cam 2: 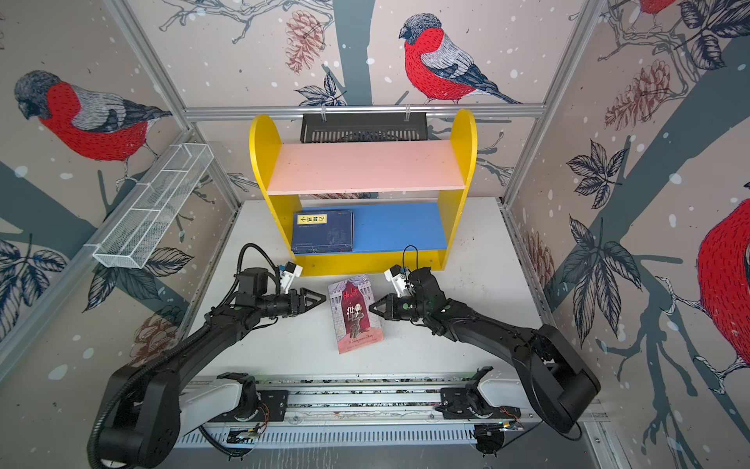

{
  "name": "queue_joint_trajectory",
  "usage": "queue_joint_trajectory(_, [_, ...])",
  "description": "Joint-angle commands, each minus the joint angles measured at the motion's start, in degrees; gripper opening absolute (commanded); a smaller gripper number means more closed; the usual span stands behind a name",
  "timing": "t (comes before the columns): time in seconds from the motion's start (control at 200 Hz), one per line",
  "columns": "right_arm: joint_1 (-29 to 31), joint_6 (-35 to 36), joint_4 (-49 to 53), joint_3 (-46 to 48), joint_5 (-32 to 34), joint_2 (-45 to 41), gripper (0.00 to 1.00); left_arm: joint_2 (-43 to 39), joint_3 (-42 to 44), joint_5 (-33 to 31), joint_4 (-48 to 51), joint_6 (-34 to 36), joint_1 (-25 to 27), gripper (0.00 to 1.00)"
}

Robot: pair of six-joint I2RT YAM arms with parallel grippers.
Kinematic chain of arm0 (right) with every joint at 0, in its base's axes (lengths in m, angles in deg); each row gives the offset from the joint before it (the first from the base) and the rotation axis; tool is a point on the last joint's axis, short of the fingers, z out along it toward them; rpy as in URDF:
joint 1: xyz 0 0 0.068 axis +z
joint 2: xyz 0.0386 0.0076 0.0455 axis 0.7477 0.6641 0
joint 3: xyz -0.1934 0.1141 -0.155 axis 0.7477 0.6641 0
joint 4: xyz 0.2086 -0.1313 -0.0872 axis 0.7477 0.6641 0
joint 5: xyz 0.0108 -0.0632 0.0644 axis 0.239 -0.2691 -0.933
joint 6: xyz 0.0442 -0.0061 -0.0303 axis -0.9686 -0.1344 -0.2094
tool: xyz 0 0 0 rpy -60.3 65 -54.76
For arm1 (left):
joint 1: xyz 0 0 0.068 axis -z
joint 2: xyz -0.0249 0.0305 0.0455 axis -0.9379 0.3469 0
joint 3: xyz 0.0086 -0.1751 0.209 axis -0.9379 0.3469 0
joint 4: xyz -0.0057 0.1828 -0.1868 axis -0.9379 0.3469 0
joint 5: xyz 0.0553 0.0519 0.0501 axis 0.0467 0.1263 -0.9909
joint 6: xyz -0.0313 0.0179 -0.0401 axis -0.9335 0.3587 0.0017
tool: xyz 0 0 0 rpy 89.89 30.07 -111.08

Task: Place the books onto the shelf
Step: 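Close both grippers on the Hamlet book edges and lift it slightly, then lift the Hamlet book with both grippers up toward the pink upper shelf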

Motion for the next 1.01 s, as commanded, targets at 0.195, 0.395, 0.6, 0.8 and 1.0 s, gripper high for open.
queue_joint_trajectory(0.195, [-0.1, 6.4, 7.3, -5.6, -8.7, -5.2, 0.0, -1.7, 3.3, 17.6, -24.2, -20.4, 1.5, 0.73])
queue_joint_trajectory(0.395, [0.5, 8.9, 10.1, -9.0, -9.4, -2.9, 0.0, -3.7, 2.4, 20.0, -26.5, -22.8, 5.5, 0.55])
queue_joint_trajectory(0.6, [1.5, 10.8, 11.5, -12.8, -9.8, 1.0, 0.13, -4.0, 1.1, 19.8, -24.6, -21.4, 5.9, 0.08])
queue_joint_trajectory(0.8, [-0.3, 10.2, 12.4, -14.3, -2.0, 0.1, 0.47, -2.8, -5.1, 18.4, -13.1, -11.4, 5.8, 0.0])
queue_joint_trajectory(1.0, [-6.9, 3.2, 6.4, -7.7, 5.8, -17.4, 0.64, -2.4, -14.4, 17.4, 1.4, 1.7, 5.7, 0.0])
